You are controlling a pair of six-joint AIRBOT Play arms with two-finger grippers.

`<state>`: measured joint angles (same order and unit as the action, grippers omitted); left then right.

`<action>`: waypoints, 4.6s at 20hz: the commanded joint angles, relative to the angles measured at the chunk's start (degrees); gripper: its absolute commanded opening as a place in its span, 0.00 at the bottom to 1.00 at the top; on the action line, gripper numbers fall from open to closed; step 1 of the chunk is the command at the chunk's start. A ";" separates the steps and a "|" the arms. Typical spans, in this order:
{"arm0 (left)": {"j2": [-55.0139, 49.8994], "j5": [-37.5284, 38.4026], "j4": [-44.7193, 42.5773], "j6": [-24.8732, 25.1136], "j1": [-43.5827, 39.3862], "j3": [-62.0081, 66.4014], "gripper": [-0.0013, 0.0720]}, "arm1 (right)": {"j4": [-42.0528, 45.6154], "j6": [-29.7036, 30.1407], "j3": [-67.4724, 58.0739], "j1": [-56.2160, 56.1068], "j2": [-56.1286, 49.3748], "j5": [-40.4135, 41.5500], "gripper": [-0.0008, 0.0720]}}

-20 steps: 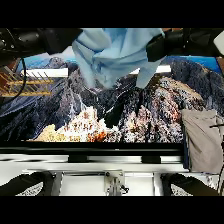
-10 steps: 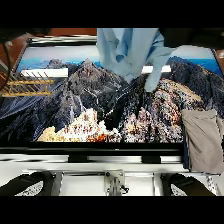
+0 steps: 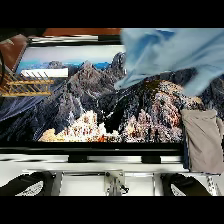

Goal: Fold the shirts.

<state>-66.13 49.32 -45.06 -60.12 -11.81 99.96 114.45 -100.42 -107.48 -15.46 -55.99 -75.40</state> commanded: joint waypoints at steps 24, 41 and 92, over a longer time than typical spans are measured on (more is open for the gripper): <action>-0.90 8.83 -0.04 0.02 0.07 0.02 0.75 | 16.22 -2.34 -5.01 33.99 1.16 -1.20 0.09; -1.73 -3.13 0.00 0.07 -2.21 0.07 0.75 | -54.84 21.22 -5.01 34.36 -0.90 -5.27 0.09; -5.97 -31.32 -1.70 11.65 -7.50 0.07 0.08 | -40.52 28.52 -5.01 -13.64 -20.61 -6.99 0.65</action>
<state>-72.29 18.13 -46.74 -48.47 -19.44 99.96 76.82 -71.35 -112.44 -29.08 -74.46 -81.10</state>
